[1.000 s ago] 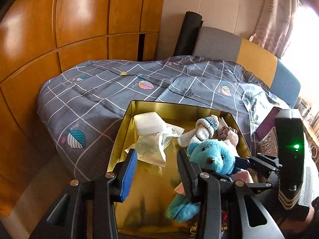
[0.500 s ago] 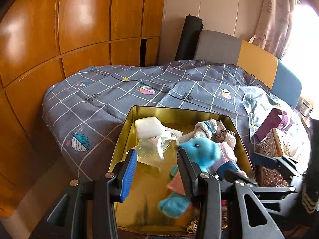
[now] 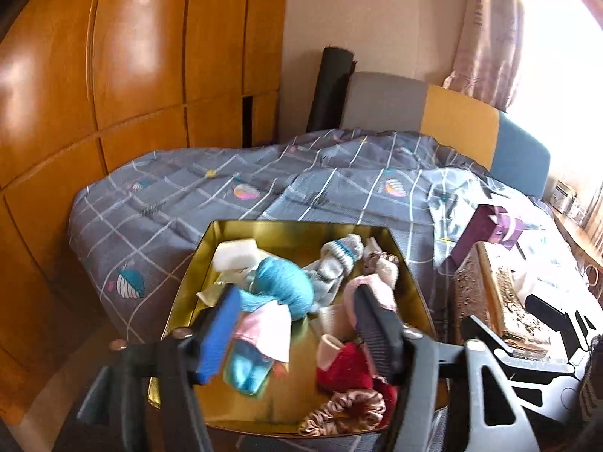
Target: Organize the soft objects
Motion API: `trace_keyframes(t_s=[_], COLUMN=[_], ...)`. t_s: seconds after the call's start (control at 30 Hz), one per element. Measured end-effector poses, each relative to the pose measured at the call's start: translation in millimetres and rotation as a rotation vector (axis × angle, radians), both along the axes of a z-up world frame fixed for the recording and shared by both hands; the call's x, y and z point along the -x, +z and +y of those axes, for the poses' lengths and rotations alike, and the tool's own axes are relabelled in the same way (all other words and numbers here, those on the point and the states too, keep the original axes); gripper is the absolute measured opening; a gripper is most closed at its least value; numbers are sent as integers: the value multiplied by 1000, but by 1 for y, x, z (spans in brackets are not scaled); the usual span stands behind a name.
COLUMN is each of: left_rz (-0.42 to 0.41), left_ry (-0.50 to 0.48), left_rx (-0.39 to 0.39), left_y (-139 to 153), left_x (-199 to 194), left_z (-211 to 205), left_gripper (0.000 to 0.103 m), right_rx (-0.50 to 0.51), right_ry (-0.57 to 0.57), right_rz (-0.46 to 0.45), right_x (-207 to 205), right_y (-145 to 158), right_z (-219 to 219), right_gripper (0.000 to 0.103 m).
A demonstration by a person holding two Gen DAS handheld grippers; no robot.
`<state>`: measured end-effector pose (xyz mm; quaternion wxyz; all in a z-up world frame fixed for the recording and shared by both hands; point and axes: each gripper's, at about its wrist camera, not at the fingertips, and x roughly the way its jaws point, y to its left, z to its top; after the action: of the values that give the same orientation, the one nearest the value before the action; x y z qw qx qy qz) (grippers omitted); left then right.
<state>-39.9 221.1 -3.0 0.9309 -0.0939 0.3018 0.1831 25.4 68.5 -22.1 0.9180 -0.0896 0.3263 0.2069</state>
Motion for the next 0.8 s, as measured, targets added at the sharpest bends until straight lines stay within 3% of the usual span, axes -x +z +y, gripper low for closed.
trace_keyframes(t_s=[0.1,0.33,0.8], left_rz=[-22,7,12], left_ry=[-4,31,30], left_rx=[-24,-79,-71], left_y=[4,6,4], left_x=[2,0,3], left_z=[-11,-23,-27], left_gripper=[74,75,75], right_rx=[-4,-19,-33], right_ry=[-23,-50,-79], right_rz=[-8,-13,-8], right_x=[1,5,5], right_y=[1,1,0], right_z=[-10,-22,-31], right_gripper=[97,97,97])
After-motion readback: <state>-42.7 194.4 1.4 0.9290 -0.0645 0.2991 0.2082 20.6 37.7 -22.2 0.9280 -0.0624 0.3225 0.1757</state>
